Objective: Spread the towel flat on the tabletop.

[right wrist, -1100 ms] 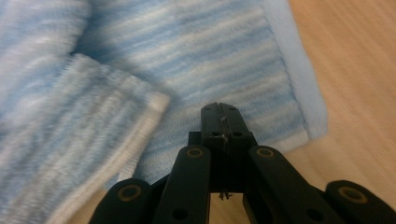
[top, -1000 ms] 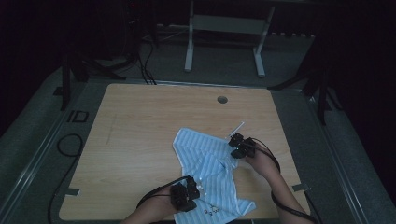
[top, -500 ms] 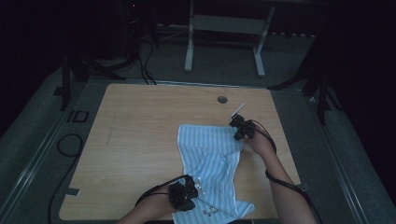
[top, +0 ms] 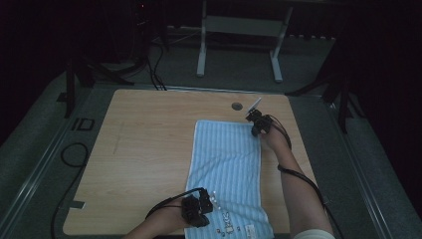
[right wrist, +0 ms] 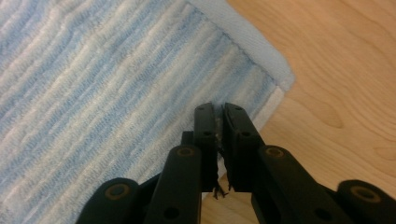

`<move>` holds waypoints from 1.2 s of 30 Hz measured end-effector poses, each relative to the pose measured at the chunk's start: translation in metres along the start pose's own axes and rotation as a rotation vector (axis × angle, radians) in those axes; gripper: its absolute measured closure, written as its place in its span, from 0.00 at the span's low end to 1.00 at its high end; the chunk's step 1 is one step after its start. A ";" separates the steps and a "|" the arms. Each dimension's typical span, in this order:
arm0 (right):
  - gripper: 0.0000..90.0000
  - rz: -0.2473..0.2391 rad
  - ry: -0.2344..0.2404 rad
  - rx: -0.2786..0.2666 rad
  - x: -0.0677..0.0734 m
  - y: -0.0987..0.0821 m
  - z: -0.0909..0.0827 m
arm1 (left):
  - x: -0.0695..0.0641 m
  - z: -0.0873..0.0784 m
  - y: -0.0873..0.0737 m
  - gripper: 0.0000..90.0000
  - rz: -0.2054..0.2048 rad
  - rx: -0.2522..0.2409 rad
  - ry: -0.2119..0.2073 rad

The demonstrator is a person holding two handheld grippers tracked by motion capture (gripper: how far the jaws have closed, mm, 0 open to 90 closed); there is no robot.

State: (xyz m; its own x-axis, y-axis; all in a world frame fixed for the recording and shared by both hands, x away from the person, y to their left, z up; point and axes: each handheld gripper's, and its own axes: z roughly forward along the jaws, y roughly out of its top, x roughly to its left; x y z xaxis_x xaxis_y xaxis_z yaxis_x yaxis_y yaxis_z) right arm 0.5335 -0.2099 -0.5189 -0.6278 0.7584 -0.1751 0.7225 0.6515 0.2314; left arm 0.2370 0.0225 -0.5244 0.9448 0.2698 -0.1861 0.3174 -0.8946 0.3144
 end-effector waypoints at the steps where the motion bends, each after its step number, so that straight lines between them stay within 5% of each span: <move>1: 0.93 0.017 0.008 0.007 -0.002 0.000 0.000 | 0.000 0.000 0.000 0.97 0.000 0.000 0.000; 5: 0.98 0.057 0.074 -0.021 0.002 -0.006 -0.017 | 0.006 -0.009 0.000 0.96 -0.008 -0.020 0.011; 9: 1.00 -0.002 0.118 -0.082 0.022 -0.022 -0.038 | 0.014 -0.025 0.000 0.96 -0.022 -0.050 0.056; 10: 1.00 -0.050 0.147 -0.113 0.038 -0.039 -0.050 | 0.017 -0.029 0.001 0.96 -0.031 -0.060 0.069; 15: 1.00 -0.127 0.245 -0.137 0.075 -0.087 -0.065 | 0.033 -0.035 0.000 0.97 -0.084 -0.079 0.096; 22: 1.00 -0.176 0.259 -0.077 0.104 -0.128 -0.050 | 0.028 -0.012 0.004 0.97 -0.068 -0.030 0.058; 26: 1.00 -0.162 0.230 -0.074 0.098 -0.121 -0.046 | 0.033 -0.005 0.005 0.97 -0.084 -0.022 0.037; 36: 1.00 -0.104 0.226 -0.049 0.070 -0.084 -0.033 | 0.057 -0.010 0.007 0.97 -0.119 -0.035 0.061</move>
State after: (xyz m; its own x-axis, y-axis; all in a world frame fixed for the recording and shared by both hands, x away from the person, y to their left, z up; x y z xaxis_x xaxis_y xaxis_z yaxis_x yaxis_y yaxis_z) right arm 0.4192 -0.2117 -0.5191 -0.7507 0.6604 0.0167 0.6393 0.7198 0.2705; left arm 0.2940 0.0352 -0.5240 0.9032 0.3952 -0.1677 0.4291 -0.8425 0.3256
